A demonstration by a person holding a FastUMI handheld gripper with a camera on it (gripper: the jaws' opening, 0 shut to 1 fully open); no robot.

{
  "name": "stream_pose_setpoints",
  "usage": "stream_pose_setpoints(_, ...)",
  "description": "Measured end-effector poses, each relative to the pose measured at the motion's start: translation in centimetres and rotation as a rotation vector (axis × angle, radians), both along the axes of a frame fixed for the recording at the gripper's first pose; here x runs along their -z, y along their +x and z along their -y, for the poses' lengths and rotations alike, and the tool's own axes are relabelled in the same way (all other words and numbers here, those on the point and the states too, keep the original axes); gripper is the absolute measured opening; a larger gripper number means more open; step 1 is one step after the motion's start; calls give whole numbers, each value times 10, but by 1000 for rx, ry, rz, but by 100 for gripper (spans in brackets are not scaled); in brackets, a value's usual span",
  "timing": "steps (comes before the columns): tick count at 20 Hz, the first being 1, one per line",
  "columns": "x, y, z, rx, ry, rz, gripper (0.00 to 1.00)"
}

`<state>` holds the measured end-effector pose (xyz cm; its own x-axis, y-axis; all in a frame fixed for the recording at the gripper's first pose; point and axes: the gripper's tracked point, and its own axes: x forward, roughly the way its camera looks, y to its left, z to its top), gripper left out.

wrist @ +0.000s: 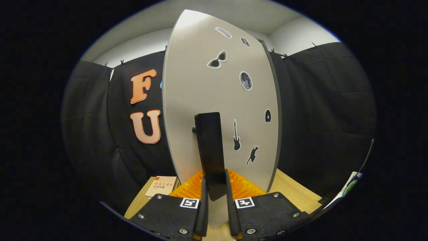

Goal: Open the shoe cabinet door, grab the shoes and put them into the shoe cabinet, then close the shoe cabinet door.

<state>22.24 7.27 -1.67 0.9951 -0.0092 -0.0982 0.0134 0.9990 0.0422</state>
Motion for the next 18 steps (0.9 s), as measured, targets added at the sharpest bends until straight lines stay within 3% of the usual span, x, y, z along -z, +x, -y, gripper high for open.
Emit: stream_pose_setpoints(18, -2, -4, 25, 145, -44, 0, 25)
